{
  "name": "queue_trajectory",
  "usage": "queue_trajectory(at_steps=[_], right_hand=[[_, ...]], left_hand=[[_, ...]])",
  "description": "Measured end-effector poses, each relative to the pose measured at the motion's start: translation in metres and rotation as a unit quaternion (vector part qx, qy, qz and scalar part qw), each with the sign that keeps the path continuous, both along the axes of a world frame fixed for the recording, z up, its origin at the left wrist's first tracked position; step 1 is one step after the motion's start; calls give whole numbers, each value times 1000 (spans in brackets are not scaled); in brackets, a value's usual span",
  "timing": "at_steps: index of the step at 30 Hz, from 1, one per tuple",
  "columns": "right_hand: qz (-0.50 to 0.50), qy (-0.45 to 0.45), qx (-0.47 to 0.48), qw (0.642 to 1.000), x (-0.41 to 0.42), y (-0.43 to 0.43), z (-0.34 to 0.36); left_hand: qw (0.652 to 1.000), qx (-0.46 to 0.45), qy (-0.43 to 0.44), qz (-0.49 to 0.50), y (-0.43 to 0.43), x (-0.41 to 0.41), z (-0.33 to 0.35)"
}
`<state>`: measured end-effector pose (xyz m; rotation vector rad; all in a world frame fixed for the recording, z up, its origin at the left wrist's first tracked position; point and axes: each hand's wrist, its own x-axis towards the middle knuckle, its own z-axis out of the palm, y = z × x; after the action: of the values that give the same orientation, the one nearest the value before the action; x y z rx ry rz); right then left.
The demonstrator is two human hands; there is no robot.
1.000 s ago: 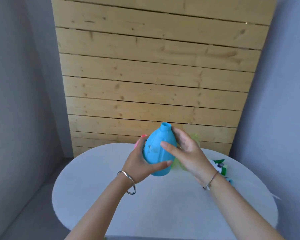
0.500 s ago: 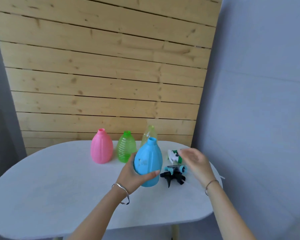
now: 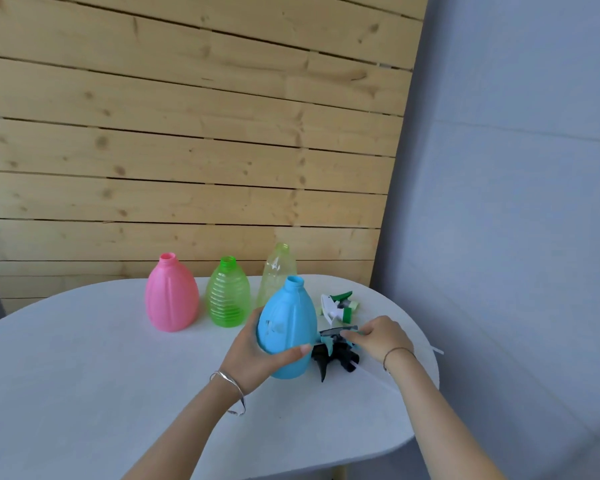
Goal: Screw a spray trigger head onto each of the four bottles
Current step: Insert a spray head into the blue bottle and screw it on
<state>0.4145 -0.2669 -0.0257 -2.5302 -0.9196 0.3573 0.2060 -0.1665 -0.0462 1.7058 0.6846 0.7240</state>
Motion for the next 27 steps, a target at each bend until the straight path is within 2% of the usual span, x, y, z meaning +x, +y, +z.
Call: queue_trajectory(at_steps=[3,6,9,11,12,14,17,23,27], right_hand=[[-5,-33,-23,999,-4,1,-2],[-19,-47,-7,999,-6,-3,2],[-40,-55,71,995,-7,-7,10],[-55,1,171,984,-10,-10,18],[-65,62,238,967,-14,-11,24],[-83,222,348,907,-25,-11,36],[-65,414,412,809,-41,-7,50],[-33,574,458,678,-70,10,58],[-17,607,480,633,-84,27,61]], left_hand=[[1000,-4,3,7,1,-3,-1],[1000,2,3,11,1,-6,0],[1000,8,5,10,0,-9,1],[1000,13,5,8,-1,-11,2],[1000,15,4,7,-2,-12,3],[1000,18,0,8,-3,-15,5],[1000,22,-2,11,-2,-22,8],[998,38,2,43,10,-52,12],[997,49,10,61,20,-71,12]])
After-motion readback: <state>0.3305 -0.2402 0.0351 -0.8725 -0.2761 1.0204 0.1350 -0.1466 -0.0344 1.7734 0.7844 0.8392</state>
